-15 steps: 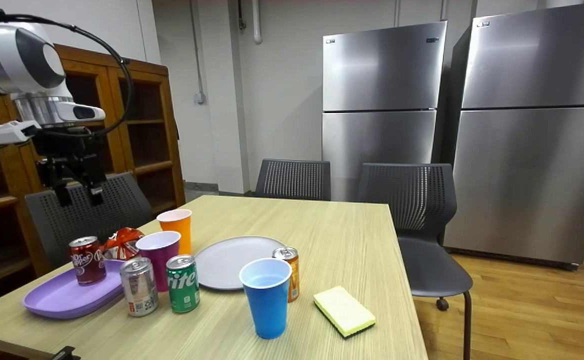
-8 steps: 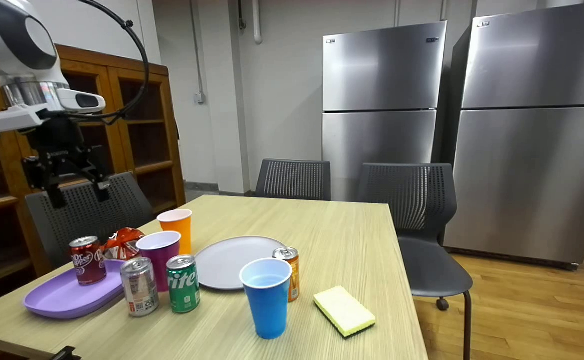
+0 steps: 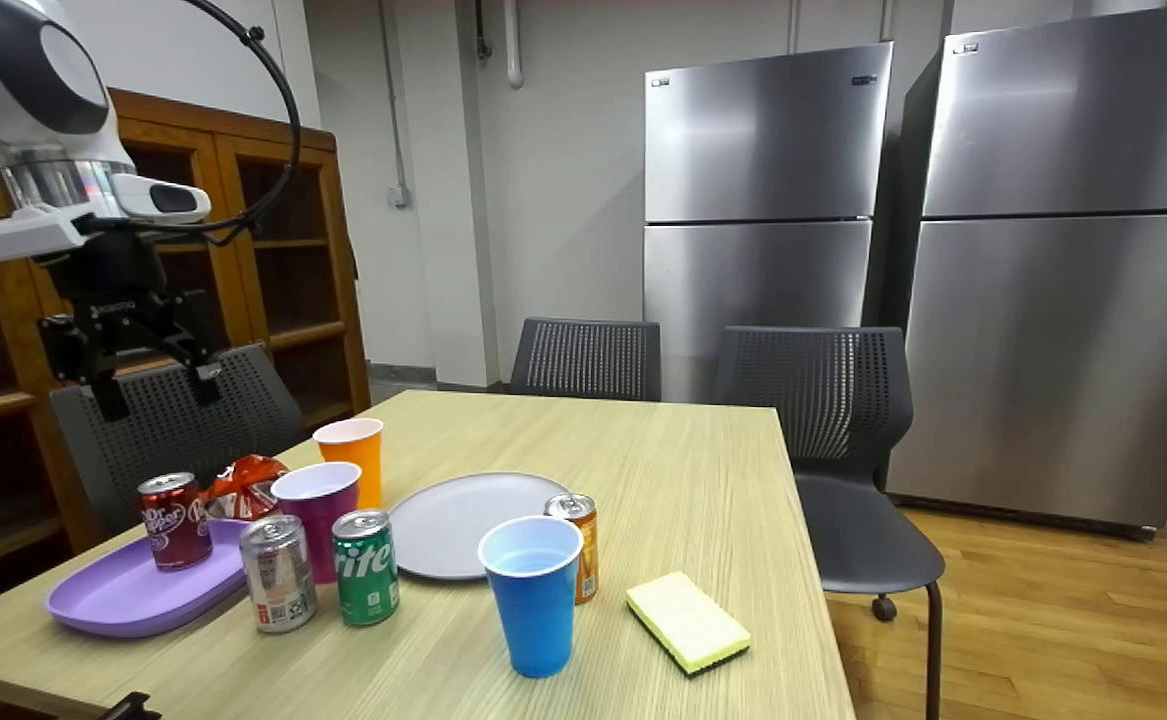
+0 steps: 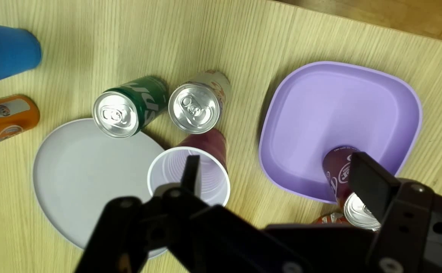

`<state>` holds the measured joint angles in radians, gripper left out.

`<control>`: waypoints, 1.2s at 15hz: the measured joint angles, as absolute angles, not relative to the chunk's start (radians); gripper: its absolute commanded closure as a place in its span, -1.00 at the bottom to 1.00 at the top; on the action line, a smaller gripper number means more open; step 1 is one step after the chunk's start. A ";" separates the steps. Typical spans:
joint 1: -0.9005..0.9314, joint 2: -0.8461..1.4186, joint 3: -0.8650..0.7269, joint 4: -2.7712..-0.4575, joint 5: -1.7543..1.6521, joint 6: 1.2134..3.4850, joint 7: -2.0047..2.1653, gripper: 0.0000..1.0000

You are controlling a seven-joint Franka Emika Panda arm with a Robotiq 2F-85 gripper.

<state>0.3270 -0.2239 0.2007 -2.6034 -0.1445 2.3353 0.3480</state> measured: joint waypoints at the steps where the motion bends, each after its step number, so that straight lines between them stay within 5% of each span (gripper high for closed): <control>1: 0.327 -0.224 0.201 -2.603 -0.144 2.335 0.348 -1.00; 18: 0.192 -0.090 0.211 -2.707 -0.200 2.641 0.353 -1.00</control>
<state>0.1924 -0.0898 0.2106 -2.7074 -0.1999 2.6408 0.3534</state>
